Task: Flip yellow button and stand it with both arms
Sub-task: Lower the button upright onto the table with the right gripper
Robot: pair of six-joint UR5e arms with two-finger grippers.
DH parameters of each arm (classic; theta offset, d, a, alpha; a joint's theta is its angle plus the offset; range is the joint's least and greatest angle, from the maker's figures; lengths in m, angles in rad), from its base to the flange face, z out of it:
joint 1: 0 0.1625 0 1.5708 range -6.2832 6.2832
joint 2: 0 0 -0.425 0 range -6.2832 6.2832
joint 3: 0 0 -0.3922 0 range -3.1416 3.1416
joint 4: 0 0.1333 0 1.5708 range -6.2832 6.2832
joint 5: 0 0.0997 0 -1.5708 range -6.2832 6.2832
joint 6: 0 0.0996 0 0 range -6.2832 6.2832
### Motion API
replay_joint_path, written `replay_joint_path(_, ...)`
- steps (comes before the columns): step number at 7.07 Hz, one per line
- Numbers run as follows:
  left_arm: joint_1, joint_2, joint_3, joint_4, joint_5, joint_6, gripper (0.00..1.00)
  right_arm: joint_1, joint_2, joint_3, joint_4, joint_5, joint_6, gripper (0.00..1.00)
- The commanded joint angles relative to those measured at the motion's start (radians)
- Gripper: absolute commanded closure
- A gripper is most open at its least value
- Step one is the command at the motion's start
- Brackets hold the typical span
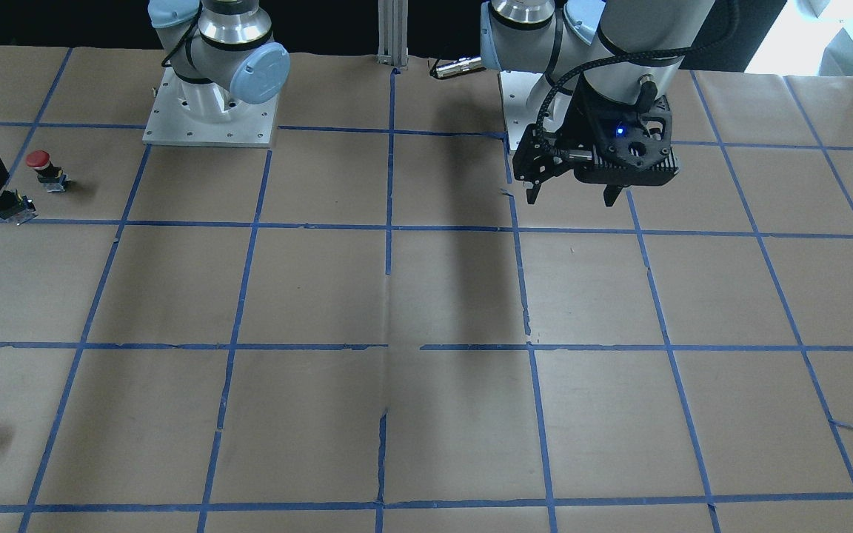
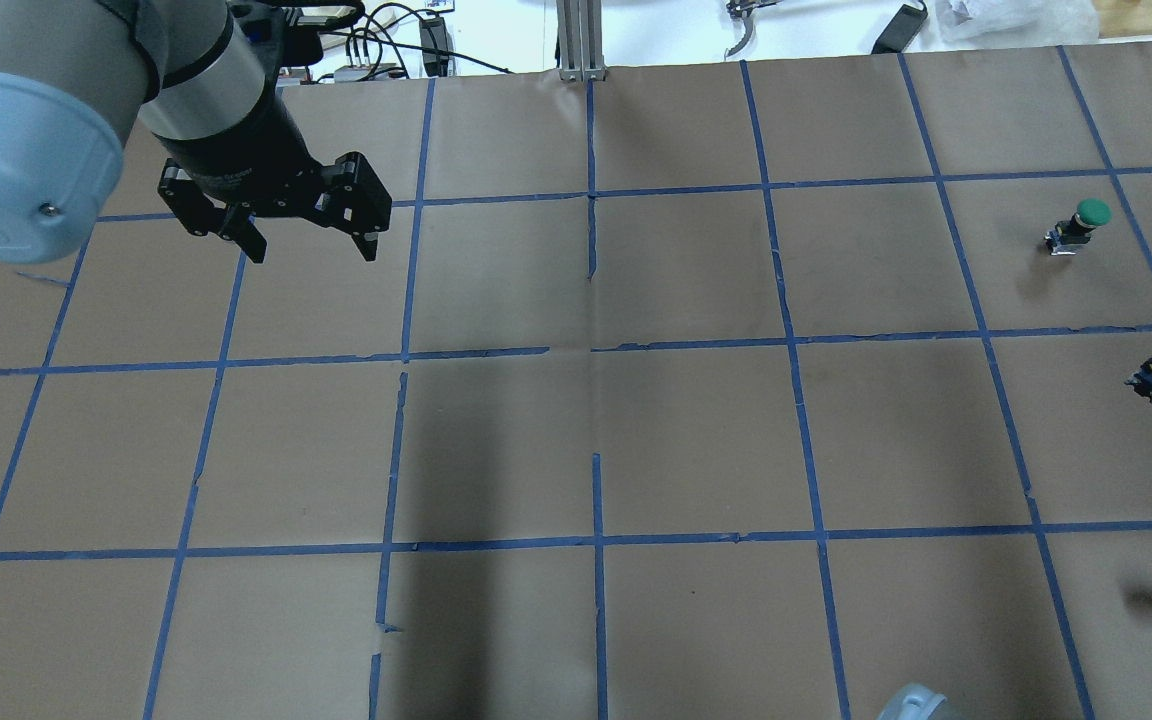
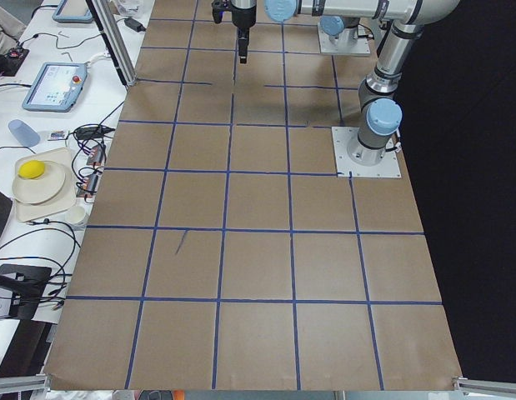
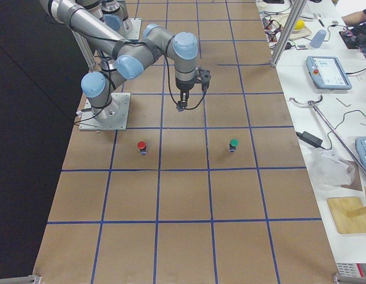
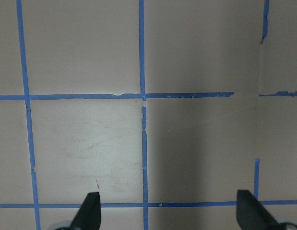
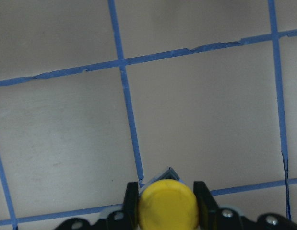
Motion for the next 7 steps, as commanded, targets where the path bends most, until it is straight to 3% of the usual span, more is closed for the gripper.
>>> replay_joint_path(1,0.012,0.001,-0.004,0.013,-0.014,-0.066,0.0,-0.005,0.049,0.036,-0.093,-0.018,0.169,0.78)
replay_joint_path(2,0.013,0.001,-0.007,0.013,-0.015,-0.104,0.0,-0.007,0.106,0.036,-0.16,-0.024,0.27,0.77)
replay_joint_path(4,0.027,0.003,-0.006,0.017,-0.012,-0.082,0.0,-0.008,0.212,0.035,-0.304,-0.081,0.304,0.77)
replay_joint_path(7,0.032,0.003,-0.006,0.017,-0.014,-0.08,0.0,-0.012,0.247,0.043,-0.322,-0.098,0.379,0.77)
